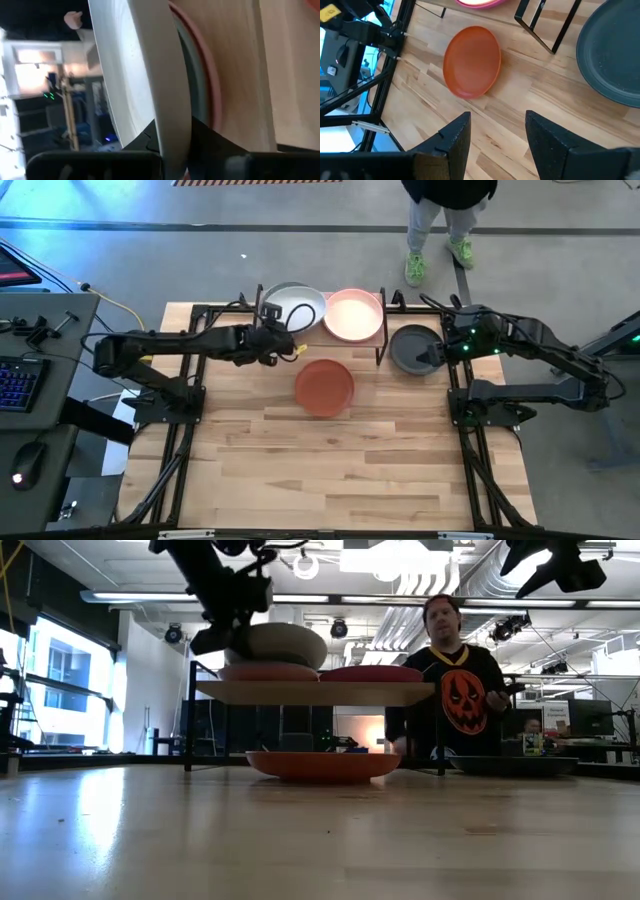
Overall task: Place and stack plates onto a shelf
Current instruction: Stack the white plate on top of the light blue plate
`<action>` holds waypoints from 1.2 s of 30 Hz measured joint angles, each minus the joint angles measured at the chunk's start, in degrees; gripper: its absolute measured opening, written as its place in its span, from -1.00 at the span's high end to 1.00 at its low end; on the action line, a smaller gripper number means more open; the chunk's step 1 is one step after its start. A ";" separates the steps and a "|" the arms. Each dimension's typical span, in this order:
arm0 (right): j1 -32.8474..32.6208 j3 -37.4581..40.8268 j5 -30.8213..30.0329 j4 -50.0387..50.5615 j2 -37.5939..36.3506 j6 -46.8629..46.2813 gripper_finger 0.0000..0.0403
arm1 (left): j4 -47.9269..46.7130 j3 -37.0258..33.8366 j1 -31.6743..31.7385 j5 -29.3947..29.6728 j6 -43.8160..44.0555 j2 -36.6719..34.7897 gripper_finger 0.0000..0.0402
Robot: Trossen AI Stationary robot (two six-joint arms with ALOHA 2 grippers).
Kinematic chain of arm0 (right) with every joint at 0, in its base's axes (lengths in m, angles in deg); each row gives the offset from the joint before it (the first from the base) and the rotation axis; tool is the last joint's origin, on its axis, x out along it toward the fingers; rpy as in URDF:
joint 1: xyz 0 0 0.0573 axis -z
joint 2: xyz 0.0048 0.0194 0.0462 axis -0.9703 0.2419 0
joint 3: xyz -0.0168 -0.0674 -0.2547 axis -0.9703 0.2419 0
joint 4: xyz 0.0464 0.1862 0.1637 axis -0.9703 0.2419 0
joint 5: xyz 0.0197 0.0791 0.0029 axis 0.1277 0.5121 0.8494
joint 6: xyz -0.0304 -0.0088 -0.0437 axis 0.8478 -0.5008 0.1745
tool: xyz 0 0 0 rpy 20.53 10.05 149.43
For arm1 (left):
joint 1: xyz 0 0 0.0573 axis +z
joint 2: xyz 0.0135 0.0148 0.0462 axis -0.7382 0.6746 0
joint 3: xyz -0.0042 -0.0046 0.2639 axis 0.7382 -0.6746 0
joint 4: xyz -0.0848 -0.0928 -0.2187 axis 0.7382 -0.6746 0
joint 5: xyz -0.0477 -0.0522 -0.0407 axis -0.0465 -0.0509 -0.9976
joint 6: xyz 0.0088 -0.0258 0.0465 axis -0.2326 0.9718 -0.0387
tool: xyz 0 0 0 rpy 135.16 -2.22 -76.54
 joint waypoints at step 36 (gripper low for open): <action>-0.02 0.00 2.86 -0.02 3.18 1.29 0.17 | -1.40 0.05 4.40 -9.14 6.81 -1.46 0.33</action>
